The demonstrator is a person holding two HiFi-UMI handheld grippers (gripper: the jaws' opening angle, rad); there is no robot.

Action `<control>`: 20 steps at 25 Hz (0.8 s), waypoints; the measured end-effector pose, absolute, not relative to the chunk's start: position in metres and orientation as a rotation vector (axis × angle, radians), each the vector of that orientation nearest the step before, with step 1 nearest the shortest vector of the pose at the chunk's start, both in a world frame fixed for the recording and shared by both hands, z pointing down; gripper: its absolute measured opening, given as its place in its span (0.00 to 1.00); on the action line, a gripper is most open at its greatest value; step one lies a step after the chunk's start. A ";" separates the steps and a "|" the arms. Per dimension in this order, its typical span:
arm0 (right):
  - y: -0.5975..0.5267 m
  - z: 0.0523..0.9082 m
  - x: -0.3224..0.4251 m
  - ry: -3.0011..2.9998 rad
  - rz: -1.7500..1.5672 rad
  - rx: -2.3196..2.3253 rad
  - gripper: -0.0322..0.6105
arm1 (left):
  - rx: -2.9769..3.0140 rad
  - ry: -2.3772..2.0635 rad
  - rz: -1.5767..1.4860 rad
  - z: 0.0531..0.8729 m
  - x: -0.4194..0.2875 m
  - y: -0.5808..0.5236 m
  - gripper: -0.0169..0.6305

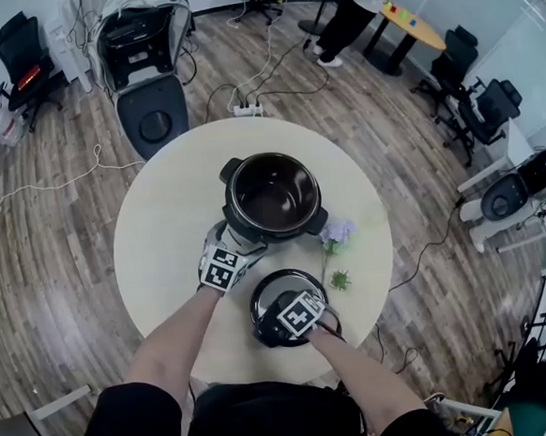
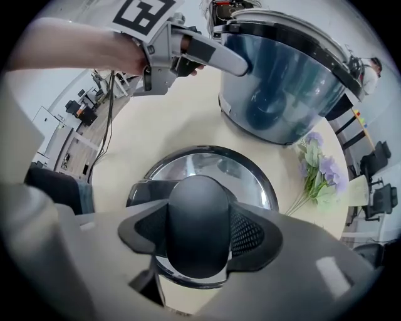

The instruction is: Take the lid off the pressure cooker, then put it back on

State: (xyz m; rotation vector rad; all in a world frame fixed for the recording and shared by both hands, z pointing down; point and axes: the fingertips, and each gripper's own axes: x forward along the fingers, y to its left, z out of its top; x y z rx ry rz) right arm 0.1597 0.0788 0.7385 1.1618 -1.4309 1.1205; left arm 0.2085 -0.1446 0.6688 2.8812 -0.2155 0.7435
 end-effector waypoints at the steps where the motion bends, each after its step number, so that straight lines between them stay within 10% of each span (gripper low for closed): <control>1: 0.078 0.739 0.159 -1.436 1.113 1.154 0.50 | 2.881 -0.215 0.738 0.668 0.208 -0.144 0.87; 20: 0.074 0.706 0.163 -1.445 1.118 1.133 0.50 | 2.869 -0.228 0.748 0.668 0.209 -0.143 0.90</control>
